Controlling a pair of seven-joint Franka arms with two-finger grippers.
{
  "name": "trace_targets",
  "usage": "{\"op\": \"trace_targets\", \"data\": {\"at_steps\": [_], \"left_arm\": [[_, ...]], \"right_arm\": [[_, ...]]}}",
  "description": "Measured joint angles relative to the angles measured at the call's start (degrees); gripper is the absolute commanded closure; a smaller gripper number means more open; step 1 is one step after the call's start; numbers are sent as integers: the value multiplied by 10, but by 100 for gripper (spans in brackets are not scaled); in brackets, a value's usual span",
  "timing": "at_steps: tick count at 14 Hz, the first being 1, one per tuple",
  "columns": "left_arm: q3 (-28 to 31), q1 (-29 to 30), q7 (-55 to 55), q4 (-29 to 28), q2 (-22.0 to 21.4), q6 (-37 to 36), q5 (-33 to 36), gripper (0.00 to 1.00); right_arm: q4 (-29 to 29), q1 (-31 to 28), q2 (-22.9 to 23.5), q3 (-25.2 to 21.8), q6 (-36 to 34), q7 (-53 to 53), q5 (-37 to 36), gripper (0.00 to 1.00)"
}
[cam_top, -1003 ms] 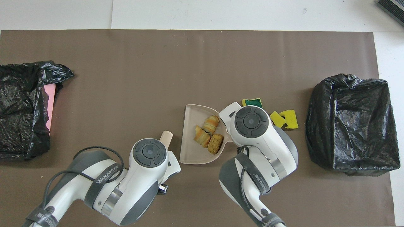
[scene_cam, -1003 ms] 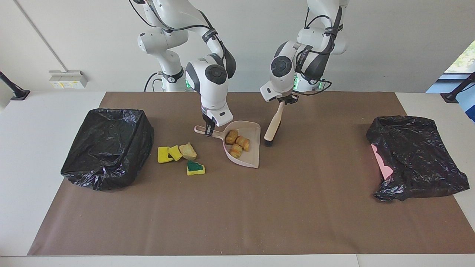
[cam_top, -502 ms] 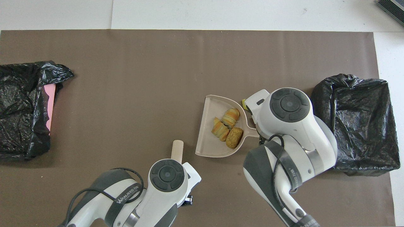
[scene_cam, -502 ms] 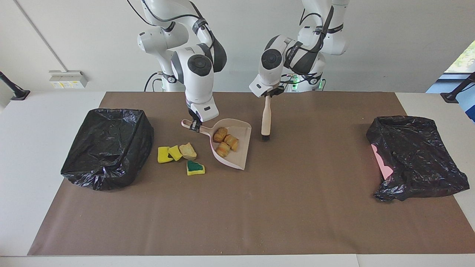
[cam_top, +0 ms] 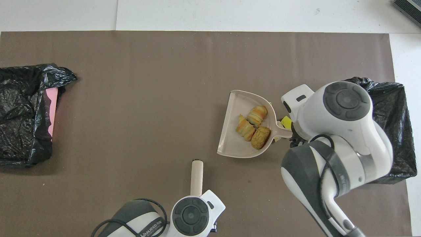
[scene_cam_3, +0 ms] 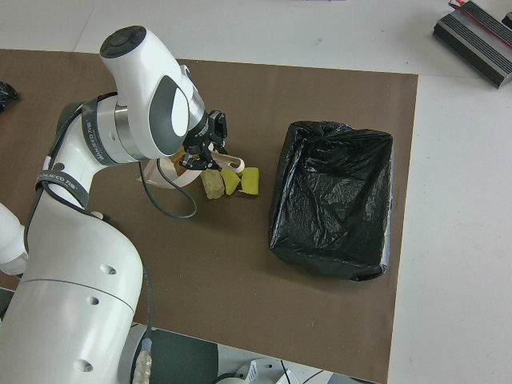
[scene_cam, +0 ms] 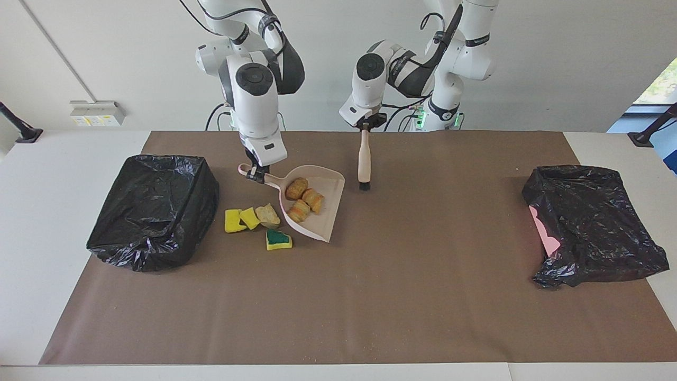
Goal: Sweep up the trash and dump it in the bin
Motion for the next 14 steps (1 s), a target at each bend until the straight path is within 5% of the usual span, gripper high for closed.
{"op": "trace_targets", "data": {"at_steps": [8, 10, 12, 13, 14], "left_arm": [[3, -29, -25, -39, -9, 56, -37, 100], [5, -29, -25, -40, -9, 59, -40, 73], [6, -29, -25, -41, -9, 61, -40, 19], [7, -29, -25, -42, -9, 64, -40, 0], [9, -27, -25, -42, -8, 66, -40, 0]], "right_arm": [[34, -249, 16, -5, 70, -228, 0, 100], [54, -286, 32, -5, 76, -289, 0, 100], [71, -304, 48, -5, 77, -325, 0, 100], [76, -307, 54, -5, 77, -332, 0, 100], [77, -307, 56, -4, 77, -334, -1, 100]]}}
